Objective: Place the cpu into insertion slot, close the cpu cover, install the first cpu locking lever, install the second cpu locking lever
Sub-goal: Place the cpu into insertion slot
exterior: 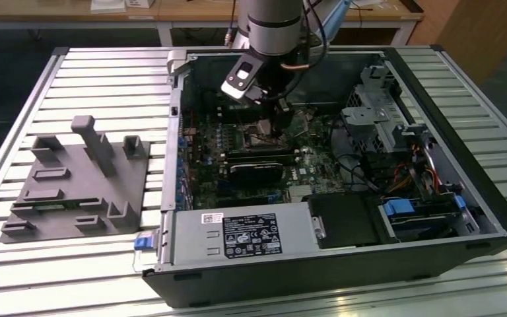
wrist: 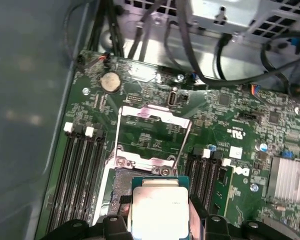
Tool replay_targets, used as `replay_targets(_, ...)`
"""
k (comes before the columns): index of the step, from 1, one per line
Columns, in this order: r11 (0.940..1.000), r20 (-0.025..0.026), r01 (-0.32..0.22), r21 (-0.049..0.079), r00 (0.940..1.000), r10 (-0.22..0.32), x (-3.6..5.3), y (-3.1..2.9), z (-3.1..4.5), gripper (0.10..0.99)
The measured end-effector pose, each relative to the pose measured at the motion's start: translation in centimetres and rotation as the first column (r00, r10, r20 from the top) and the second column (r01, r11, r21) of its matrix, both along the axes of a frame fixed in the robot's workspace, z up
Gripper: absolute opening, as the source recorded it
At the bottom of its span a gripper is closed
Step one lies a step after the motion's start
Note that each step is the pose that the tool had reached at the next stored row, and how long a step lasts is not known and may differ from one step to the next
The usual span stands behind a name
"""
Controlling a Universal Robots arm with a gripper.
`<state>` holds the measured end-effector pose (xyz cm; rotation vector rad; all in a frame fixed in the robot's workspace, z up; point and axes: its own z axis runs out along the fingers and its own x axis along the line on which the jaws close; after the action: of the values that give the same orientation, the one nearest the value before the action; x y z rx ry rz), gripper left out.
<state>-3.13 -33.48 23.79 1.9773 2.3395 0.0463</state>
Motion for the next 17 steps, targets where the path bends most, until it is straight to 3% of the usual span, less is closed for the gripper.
replay_targets(5,0.9974,0.0006,0.072,-0.001,0.9974,-0.072,0.00,0.00,-0.07,0.533)
replay_targets(17,0.9932,-0.0006,0.115,0.016,0.9933,-0.115,-0.06,0.01,-0.70,0.533)
